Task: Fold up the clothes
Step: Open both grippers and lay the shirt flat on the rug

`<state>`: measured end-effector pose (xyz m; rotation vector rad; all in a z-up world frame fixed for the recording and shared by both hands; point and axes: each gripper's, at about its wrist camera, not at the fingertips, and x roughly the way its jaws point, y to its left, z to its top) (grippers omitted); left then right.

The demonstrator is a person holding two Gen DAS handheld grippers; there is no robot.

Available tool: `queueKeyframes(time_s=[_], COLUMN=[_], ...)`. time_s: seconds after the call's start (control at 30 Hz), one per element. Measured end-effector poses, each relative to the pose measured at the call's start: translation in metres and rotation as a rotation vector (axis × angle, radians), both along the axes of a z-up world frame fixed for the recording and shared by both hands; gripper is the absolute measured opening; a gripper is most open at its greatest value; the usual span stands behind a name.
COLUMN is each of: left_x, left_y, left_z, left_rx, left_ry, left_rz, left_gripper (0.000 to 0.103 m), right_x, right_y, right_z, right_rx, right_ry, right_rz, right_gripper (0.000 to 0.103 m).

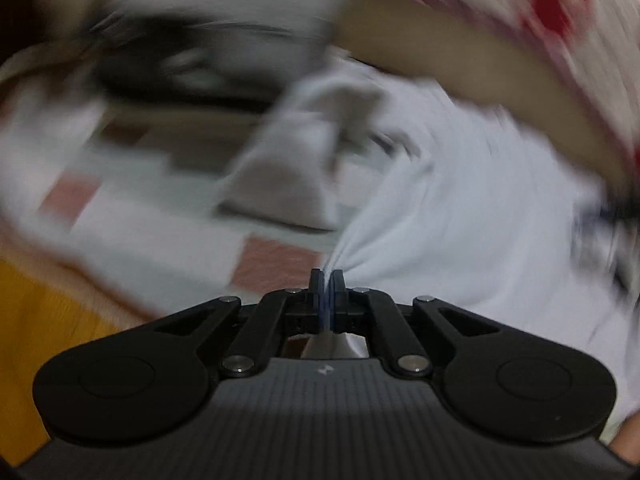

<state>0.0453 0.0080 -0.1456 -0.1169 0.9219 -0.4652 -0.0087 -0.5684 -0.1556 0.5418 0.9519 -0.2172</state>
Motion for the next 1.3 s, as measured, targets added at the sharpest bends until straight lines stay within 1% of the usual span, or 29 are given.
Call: queueKeyframes(time_s=[0.07,0.13,0.2,0.23,0.27,0.3,0.33,0.37,0.4,0.47,0.5,0.57,0.73,0.8,0.83,0.9,0.93,1.0,1.07,1.17,1.23,1.27,1.3], left_x=[0.001,0.000,0.000,0.000,0.000,0.000,0.000,0.001,0.003,0.005,0.007,0.010,0.028,0.035,0.038,0.042,0.042,0.042,0.036,0.029,0.033,0.036,0.040], left_y=[0.014,0.007,-0.006,-0.012,-0.018,-0.024,-0.029,-0.035,-0.040,-0.054,-0.060,-0.080,-0.144,-0.159,-0.165,-0.172,-0.172,-0.173,-0.172,-0.183,-0.197,-0.205,-0.215], left_z=[-0.017,-0.032,-0.037,-0.035,-0.032,-0.029,-0.023,-0.017,-0.011,-0.004,0.000,0.005,0.021,0.027,0.029,0.027,0.022,0.011,-0.003,-0.021,-0.016,-0.011,0.000], left_rx=[-0.038,0.000,0.038,0.072,0.106,0.139,0.166,0.179,0.185,0.149,0.130,0.103,0.083,0.047,0.030,0.008,0.000,-0.010,0.013,0.074,0.074,0.075,0.086], left_ry=[0.074,0.097,0.091,0.069,0.048,0.021,-0.022,-0.058,-0.088,-0.100,-0.106,-0.104,-0.108,-0.092,-0.078,-0.018,0.013,0.070,0.082,0.103,0.121,0.120,0.100], left_rz=[0.052,0.065,0.058,0.041,0.024,0.007,-0.006,-0.010,-0.018,-0.053,-0.070,-0.107,-0.209,-0.238,-0.252,-0.275,-0.289,-0.317,-0.347,-0.357,-0.412,-0.451,-0.499], left_gripper=[0.002,0.002,0.005,0.007,0.012,0.020,0.024,0.032,0.034,0.036,0.040,0.040,0.040,0.040,0.040,0.041,0.041,0.041,0.041,0.043,0.043,0.043,0.043], right_x=[-0.005,-0.009,-0.012,-0.013,-0.015,-0.017,-0.020,-0.024,-0.028,-0.038,-0.042,-0.051,-0.072,-0.078,-0.073,-0.060,-0.052,-0.038,-0.028,-0.036,-0.053,-0.060,-0.068], right_y=[-0.008,-0.017,-0.025,-0.029,-0.033,-0.038,-0.044,-0.051,-0.060,-0.075,-0.078,-0.084,-0.100,-0.104,-0.105,-0.110,-0.114,-0.123,-0.132,-0.145,-0.155,-0.162,-0.169], right_z=[-0.011,-0.020,-0.015,-0.012,-0.009,-0.005,-0.003,0.000,0.002,0.004,0.005,0.005,0.006,0.008,0.012,0.021,0.023,0.025,0.022,0.010,0.004,0.002,0.001], right_rx=[0.012,0.026,0.021,0.014,0.003,-0.014,-0.026,-0.027,-0.019,0.004,0.025,0.069,0.176,0.221,0.242,0.268,0.261,0.226,0.200,0.168,0.109,0.075,0.042], right_ry=[0.040,0.070,0.053,0.044,0.034,0.023,0.011,-0.002,-0.017,-0.043,-0.050,-0.065,-0.102,-0.118,-0.123,-0.111,-0.098,-0.078,-0.078,-0.098,-0.118,-0.108,-0.097], right_rz=[-0.013,-0.026,-0.057,-0.076,-0.094,-0.113,-0.138,-0.167,-0.197,-0.253,-0.267,-0.296,-0.367,-0.386,-0.371,-0.328,-0.312,-0.318,-0.336,-0.367,-0.425,-0.447,-0.469], right_gripper=[0.046,0.045,0.045,0.045,0.046,0.046,0.046,0.046,0.046,0.046,0.046,0.046,0.046,0.046,0.046,0.050,0.050,0.050,0.050,0.050,0.050,0.050,0.050])
